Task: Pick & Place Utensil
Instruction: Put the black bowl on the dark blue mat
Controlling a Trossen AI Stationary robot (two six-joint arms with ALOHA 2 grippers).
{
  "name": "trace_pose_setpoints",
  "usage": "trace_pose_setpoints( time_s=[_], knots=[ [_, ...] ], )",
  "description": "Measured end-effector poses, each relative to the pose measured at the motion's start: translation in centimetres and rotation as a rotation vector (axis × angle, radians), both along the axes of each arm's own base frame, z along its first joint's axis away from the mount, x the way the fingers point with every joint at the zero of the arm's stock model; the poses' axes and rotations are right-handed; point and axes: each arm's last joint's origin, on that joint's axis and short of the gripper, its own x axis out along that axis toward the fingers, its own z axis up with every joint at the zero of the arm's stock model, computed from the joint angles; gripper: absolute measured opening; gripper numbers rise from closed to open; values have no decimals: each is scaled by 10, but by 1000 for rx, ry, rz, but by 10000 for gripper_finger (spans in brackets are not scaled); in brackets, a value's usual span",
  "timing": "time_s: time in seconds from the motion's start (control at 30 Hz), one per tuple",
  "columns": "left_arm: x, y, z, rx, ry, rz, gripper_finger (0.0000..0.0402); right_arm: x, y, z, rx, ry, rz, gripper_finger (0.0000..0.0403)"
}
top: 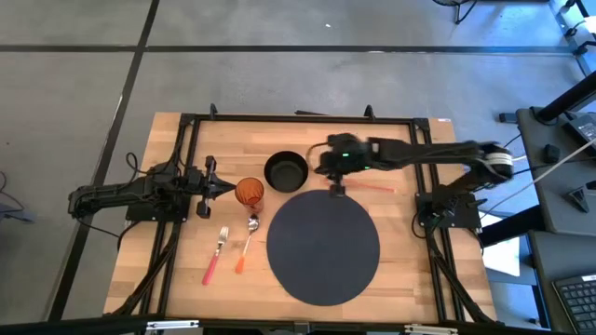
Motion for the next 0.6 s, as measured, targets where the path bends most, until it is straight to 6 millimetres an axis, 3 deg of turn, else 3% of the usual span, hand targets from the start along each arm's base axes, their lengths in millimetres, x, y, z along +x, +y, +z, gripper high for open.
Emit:
trace_pose_setpoints(
  time_s=[0.2, 0.43, 0.6],
  knots=[
    [0, 0, 0, 0, 0, 0, 4, 35, -5, -24, -64, 107, 84, 113],
    [0, 0, 0, 5, 0, 0, 4, 47, -6, -47, -87, 166, 177, 193],
    [0, 0, 0, 8, 0, 0, 4, 57, 0, -57, -113, 147, 226, 226]
  ],
)
